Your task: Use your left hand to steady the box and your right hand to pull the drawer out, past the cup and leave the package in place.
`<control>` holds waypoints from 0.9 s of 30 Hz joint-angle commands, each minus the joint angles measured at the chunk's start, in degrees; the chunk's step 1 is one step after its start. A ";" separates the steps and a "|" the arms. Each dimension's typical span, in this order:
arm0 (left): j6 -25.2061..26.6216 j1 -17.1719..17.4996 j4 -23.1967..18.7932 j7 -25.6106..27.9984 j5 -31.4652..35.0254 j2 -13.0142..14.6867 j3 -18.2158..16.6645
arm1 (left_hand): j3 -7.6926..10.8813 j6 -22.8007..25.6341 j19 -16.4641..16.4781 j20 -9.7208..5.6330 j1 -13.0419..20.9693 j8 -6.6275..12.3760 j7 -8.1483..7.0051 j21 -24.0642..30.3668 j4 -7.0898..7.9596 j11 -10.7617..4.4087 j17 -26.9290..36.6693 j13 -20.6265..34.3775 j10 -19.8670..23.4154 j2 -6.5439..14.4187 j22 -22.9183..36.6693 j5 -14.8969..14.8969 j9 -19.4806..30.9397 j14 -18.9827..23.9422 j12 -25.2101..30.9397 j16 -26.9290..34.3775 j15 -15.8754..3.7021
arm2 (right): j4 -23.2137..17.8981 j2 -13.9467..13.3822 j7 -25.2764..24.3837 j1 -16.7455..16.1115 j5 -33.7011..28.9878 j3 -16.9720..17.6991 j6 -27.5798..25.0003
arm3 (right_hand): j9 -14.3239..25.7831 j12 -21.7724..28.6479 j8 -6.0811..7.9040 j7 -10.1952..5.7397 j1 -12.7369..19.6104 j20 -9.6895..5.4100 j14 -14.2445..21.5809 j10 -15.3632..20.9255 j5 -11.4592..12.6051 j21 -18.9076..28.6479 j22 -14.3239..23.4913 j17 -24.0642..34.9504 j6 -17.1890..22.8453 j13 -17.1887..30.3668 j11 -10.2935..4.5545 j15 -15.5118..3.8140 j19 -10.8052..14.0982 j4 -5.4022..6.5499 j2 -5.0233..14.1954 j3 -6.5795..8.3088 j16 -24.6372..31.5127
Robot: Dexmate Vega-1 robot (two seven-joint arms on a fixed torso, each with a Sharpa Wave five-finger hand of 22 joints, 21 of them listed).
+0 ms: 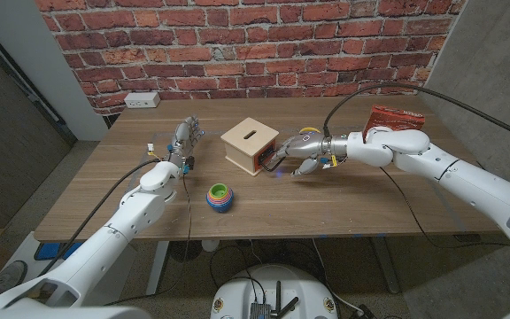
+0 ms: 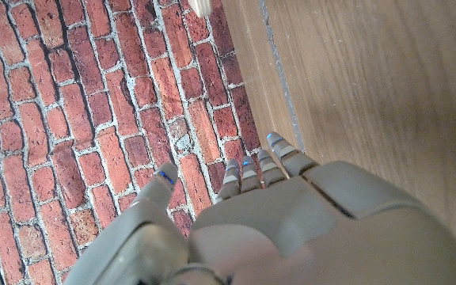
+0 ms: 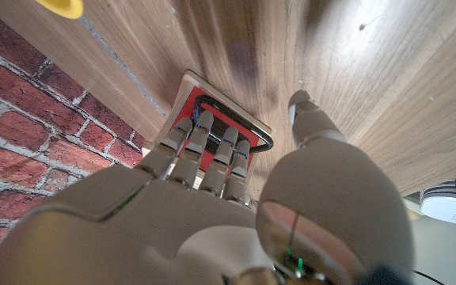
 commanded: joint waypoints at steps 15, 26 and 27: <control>0.38 0.12 -1.14 0.24 0.35 0.63 0.03 | 0.51 0.52 0.66 -3.47 -0.49 0.04 0.00 0.22 -0.10 -0.18 0.25 0.15 0.67 2.82 0.18 -0.07 0.31 0.64 -0.11 0.33 -0.08 | 1.49 0.24 -4.29 -0.29 -1.74 -1.46 -0.85 | 0.17 0.02 0.39 -0.56 2.94 -1.86 3.46 2.89 -0.96 0.22 0.06 -0.03 2.36 -0.05 -0.80 -9.91 1.94 0.68 1.08 0.35 0.93; 0.79 -1.29 -2.54 0.59 3.54 2.16 0.92 | 0.68 0.94 0.83 -3.44 -0.34 0.18 0.10 0.25 -0.32 -0.28 0.20 0.15 1.10 2.81 0.17 -0.07 0.31 1.09 0.00 0.41 -0.11 | 2.61 0.89 -6.87 0.44 -2.90 -2.24 -0.21 | 0.17 0.29 0.87 -0.55 3.81 -3.23 6.32 5.64 -2.12 0.43 0.05 0.47 5.08 -0.17 -1.32 -10.28 3.95 0.81 1.46 -0.52 2.31; 0.66 -1.56 -2.51 0.31 3.90 2.33 1.05 | 0.76 1.20 0.93 -3.44 -0.21 0.25 0.12 0.27 -0.49 -0.44 0.16 0.15 1.35 2.78 0.16 -0.08 0.30 1.28 0.07 0.43 -0.17 | 2.79 1.00 -6.96 0.53 -2.83 -2.32 -0.14 | 0.17 0.33 0.92 -0.43 3.89 -3.26 6.48 5.90 -2.19 0.43 0.05 0.49 5.31 -0.18 -1.40 -10.32 4.08 0.83 1.51 -0.58 2.38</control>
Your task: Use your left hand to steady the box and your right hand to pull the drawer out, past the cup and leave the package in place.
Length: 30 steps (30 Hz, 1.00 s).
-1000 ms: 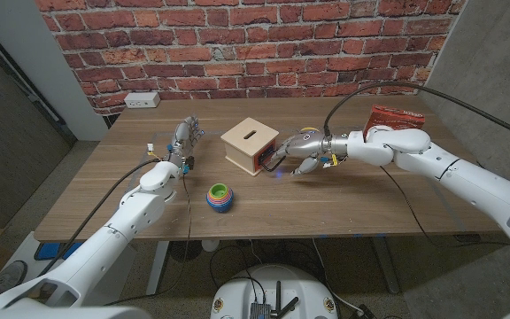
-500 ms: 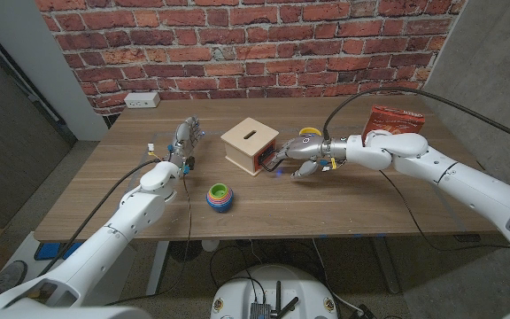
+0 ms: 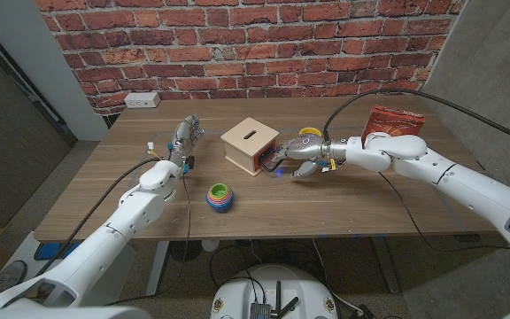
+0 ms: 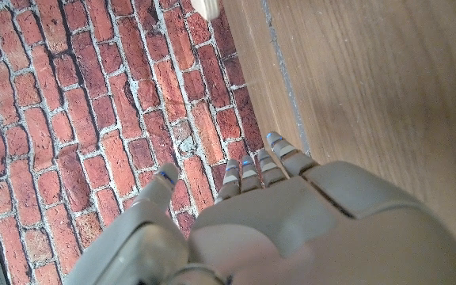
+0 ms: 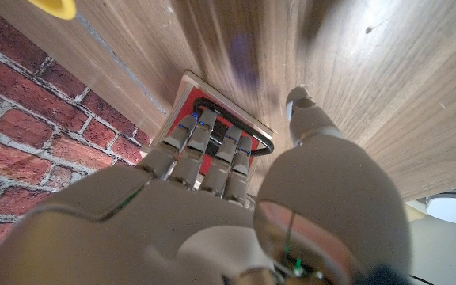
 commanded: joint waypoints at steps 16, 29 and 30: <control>2.05 -4.79 -2.93 0.07 9.08 3.73 2.96 | 1.37 2.82 1.66 -3.33 1.21 0.56 -0.52 0.41 -2.09 -0.37 -0.03 0.13 2.89 2.81 0.13 -0.18 0.22 2.28 0.46 0.42 -0.40 | 2.79 1.59 -5.98 1.54 -1.89 -1.79 0.79 | 0.19 0.35 1.12 -0.47 3.20 -3.53 5.05 4.12 -1.38 0.54 0.20 0.50 4.58 -0.17 -1.62 -10.48 3.57 -0.01 1.05 -1.00 2.21; 3.77 -6.10 -4.81 -0.31 13.68 5.35 4.71 | 2.16 4.46 2.29 -3.63 2.48 0.67 -0.83 0.41 -3.89 -1.06 -0.10 0.12 4.39 3.01 0.13 -0.35 0.21 3.85 0.57 0.47 -1.12 | 3.15 1.67 -7.32 1.82 -2.31 -2.37 0.43 | 0.20 0.27 1.28 0.18 4.42 -4.30 7.24 5.71 -1.62 0.67 0.25 0.74 5.86 -0.21 -1.82 -10.59 5.24 0.01 1.62 -1.54 3.07; 3.80 -6.25 -4.86 -0.44 14.08 5.45 4.90 | 2.21 4.71 2.36 -3.67 2.57 0.73 -0.86 0.42 -4.03 -1.05 -0.10 0.11 4.51 3.03 0.13 -0.36 0.21 3.97 0.58 0.48 -1.16 | 3.11 1.66 -7.33 1.75 -2.24 -2.36 0.34 | 0.20 0.22 1.31 0.14 4.45 -4.35 7.36 5.69 -1.64 0.65 0.25 0.75 5.97 -0.21 -1.87 -10.58 5.28 0.01 1.59 -1.61 3.12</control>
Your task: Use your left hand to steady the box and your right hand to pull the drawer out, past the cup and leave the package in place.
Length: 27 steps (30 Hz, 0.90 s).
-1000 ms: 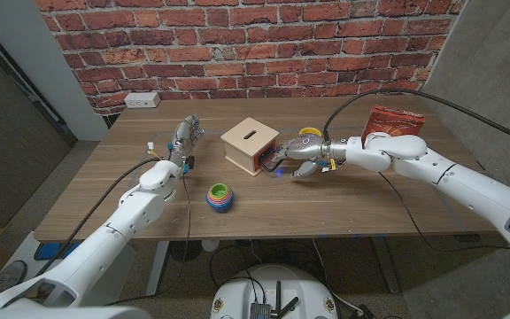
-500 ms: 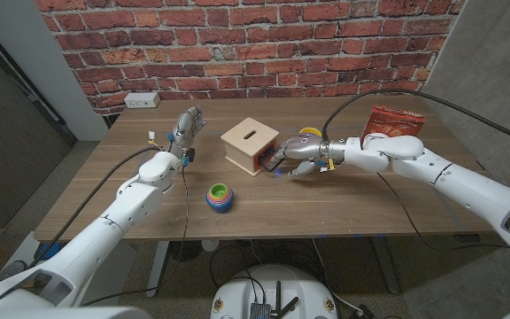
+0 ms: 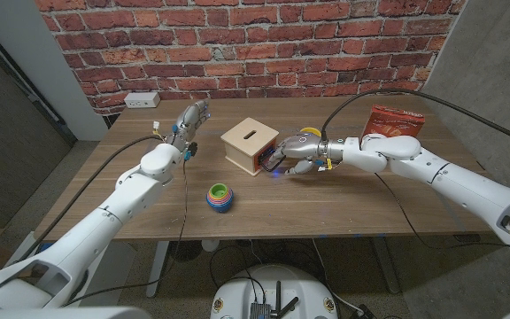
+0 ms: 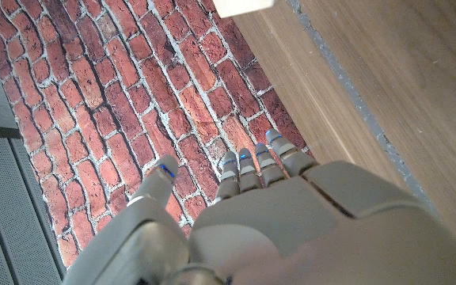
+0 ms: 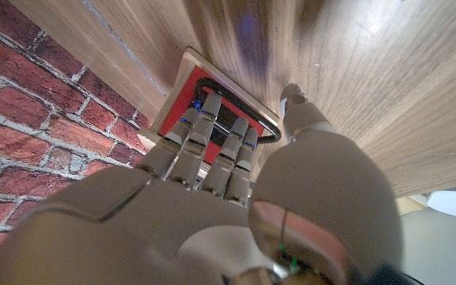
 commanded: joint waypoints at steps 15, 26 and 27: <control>3.02 -3.88 -3.07 -1.22 11.77 3.02 4.82 | 1.08 2.65 1.67 -4.15 2.14 0.36 -0.51 0.59 -2.39 -0.88 0.00 0.10 2.45 2.70 0.15 -0.30 0.23 2.44 0.42 0.26 -1.02 | 1.33 0.58 -4.48 -0.24 -0.69 -0.80 -1.35 | 0.12 0.01 1.04 -0.53 1.98 -4.89 3.20 2.62 -0.40 0.66 0.20 0.51 3.27 0.02 -0.14 -10.25 3.31 0.13 0.70 -1.35 1.25; 3.52 -4.42 -3.78 -2.95 13.89 3.46 5.79 | 1.50 3.68 1.97 -4.31 2.83 0.38 -0.78 0.54 -3.27 -1.35 -0.01 0.11 3.42 2.95 0.17 -0.38 0.25 3.22 0.46 0.21 -1.43 | 2.30 0.81 -5.89 0.67 -1.79 -1.82 -0.85 | 0.21 -0.11 1.85 -1.45 2.22 -5.40 3.49 3.96 -0.71 0.62 0.30 0.49 5.86 0.06 -0.63 -10.05 4.32 0.19 0.12 -2.62 1.19; 3.28 -4.50 -3.57 -3.10 13.92 3.34 5.82 | 1.52 3.74 1.98 -4.31 2.86 0.39 -0.75 0.54 -3.31 -1.36 -0.02 0.11 3.42 2.96 0.17 -0.38 0.25 3.27 0.44 0.21 -1.42 | 2.45 0.89 -5.91 0.80 -1.81 -1.92 -0.80 | 0.21 -0.11 1.86 -1.56 2.14 -5.39 3.44 4.05 -0.73 0.61 0.30 0.48 5.94 0.06 -0.65 -10.01 4.34 0.26 0.10 -2.71 1.15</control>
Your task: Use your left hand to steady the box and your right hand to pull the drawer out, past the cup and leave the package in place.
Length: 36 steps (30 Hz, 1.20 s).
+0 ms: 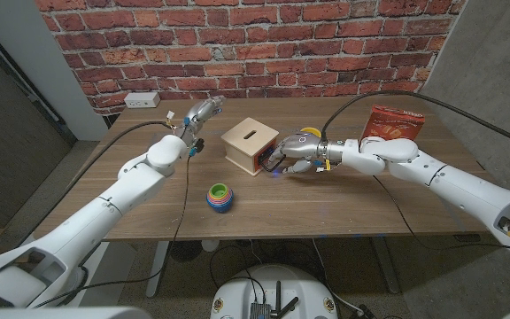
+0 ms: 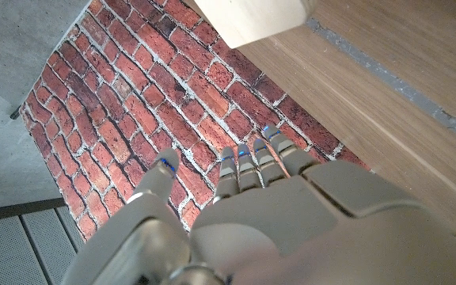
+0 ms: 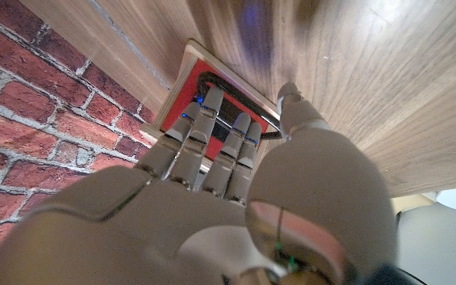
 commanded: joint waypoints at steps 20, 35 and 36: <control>-0.42 -3.60 2.34 -4.73 3.43 -0.78 2.45 | 0.46 2.04 0.86 -4.41 0.89 0.38 -0.15 0.15 -1.15 0.10 0.01 0.13 1.34 1.94 0.20 -0.25 0.29 1.42 0.30 0.13 -1.39 | 2.95 1.22 -2.01 2.24 -0.85 -2.15 0.33 | 0.25 0.29 2.39 -1.71 -2.39 -5.81 -4.13 5.31 -0.44 -0.10 0.37 0.07 7.45 0.09 -0.40 -9.35 1.25 1.26 -0.14 -3.31 -1.94; -0.86 -6.06 3.63 -7.80 5.87 -0.55 4.76 | 0.67 2.83 1.32 -4.37 0.81 0.35 -0.05 0.20 -1.25 -0.23 0.07 0.15 2.08 1.99 0.21 -0.29 0.32 2.07 0.31 0.15 -1.67 | 5.05 2.03 -2.76 3.17 -0.75 -3.22 0.72 | 0.10 0.33 2.64 -1.42 -2.49 -6.31 -2.13 7.61 -0.24 -0.12 0.35 1.04 9.27 0.06 -0.39 -9.72 1.83 1.07 1.04 -3.97 -0.67; -0.39 -6.35 3.40 -8.12 6.48 -0.21 5.06 | 0.68 2.93 1.36 -4.35 0.80 0.37 -0.11 0.21 -1.25 -0.35 0.07 0.15 2.12 2.00 0.21 -0.30 0.32 2.11 0.30 0.16 -1.71 | 5.10 2.05 -2.86 3.20 -0.85 -3.30 0.65 | 0.09 0.30 2.61 -1.36 -2.49 -6.32 -1.99 7.61 -0.24 -0.12 0.35 1.08 9.22 0.05 -0.38 -9.69 1.85 1.05 1.04 -4.00 -0.60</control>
